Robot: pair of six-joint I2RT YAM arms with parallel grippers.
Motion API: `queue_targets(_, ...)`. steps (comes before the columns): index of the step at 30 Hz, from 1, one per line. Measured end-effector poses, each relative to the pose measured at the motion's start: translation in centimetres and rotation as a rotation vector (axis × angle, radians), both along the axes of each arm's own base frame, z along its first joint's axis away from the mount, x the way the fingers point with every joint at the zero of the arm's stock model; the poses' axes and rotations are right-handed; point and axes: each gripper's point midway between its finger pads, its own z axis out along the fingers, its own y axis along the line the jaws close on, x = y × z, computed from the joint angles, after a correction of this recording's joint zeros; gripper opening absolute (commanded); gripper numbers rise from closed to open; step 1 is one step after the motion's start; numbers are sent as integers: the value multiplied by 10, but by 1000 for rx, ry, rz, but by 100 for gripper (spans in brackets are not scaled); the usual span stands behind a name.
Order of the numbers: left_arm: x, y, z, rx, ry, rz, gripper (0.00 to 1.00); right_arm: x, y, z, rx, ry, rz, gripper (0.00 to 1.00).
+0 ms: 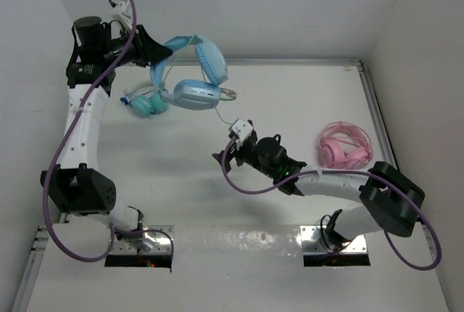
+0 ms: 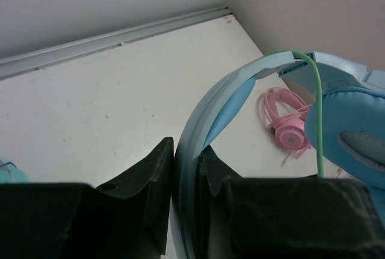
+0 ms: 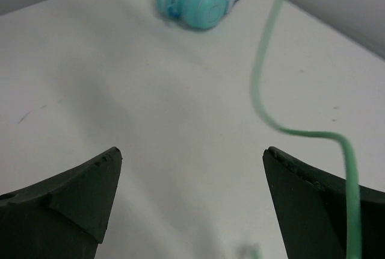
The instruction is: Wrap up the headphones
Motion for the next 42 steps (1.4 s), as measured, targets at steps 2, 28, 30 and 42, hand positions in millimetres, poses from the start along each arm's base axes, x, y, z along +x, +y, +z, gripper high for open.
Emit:
queue_targets(2,1,1,9,-2,-18,3,0,-15,5,-13,-28,51,83,98)
queue_targets(28,14,8,24,-29,-23,29,0,-65,19,-4,9,689,525,92)
queue_targets(30,14,9,24,-32,-21,32,0,-9,5,0,185,783,359,83)
queue_targets(42,15,10,24,-27,-25,39,0,-67,67,-118,-139,1115,423,92)
